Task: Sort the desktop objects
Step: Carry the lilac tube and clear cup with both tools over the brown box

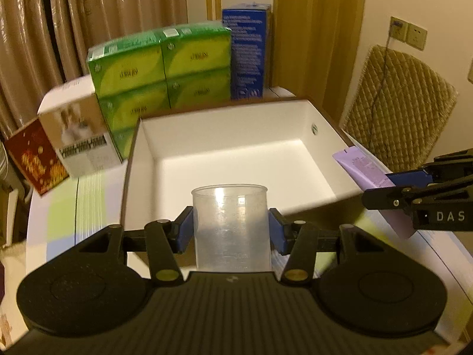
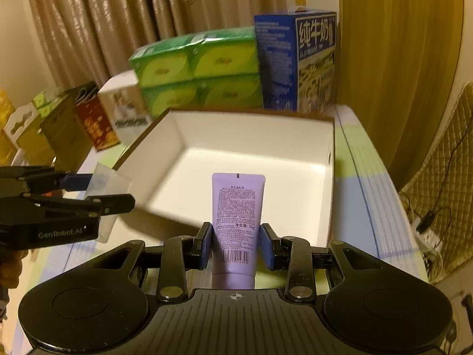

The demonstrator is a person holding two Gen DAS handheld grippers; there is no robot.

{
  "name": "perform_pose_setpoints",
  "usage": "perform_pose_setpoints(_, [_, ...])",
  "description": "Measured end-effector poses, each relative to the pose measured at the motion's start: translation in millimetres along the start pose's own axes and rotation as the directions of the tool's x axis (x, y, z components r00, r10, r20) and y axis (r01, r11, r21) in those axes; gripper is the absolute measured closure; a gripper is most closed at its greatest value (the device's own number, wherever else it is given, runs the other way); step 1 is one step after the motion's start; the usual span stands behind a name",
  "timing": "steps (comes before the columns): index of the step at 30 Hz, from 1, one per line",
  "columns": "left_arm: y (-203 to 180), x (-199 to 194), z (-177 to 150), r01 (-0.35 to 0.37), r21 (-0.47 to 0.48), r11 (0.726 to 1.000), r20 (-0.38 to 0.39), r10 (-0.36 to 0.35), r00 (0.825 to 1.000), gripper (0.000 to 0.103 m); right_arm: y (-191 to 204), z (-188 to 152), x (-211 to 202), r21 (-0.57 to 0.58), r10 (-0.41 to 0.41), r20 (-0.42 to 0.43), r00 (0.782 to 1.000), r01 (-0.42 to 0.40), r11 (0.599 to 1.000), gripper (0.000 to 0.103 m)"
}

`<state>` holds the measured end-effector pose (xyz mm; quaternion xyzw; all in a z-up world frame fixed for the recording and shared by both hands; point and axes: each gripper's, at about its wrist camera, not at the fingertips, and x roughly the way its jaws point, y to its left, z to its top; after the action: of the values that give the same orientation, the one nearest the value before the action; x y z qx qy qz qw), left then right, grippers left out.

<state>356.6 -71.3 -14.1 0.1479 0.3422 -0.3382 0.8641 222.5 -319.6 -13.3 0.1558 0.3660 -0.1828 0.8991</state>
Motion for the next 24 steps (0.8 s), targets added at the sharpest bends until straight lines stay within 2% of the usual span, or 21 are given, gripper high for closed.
perform_pose_setpoints(6, [23.4,41.5,33.0,-0.01,-0.017,1.0,-0.022,0.01,1.0,0.055,-17.2,38.8,39.1,0.009,-0.052,-0.02,0.998,0.052,0.999,0.071])
perform_pose_setpoints(11, [40.6,86.6,51.0,-0.027,-0.024,0.999,-0.07,0.026,0.997,0.055,-36.4,59.6,79.0,0.032,-0.101,-0.073,0.992,0.103,0.994,0.071])
perform_pose_setpoints(20, [64.1,165.7,66.8,-0.039,-0.048,0.998,-0.17,0.03,0.985,0.055,-61.3,78.2,143.0,0.041,-0.181,-0.179,0.967,0.191,0.981,0.071])
perform_pose_setpoints(24, [70.5,190.1,72.0,-0.059,-0.034,0.998,-0.181,0.052,0.982,0.055,-69.8,82.1,160.4,0.034,-0.202,-0.202,0.958,0.213,0.976,0.071])
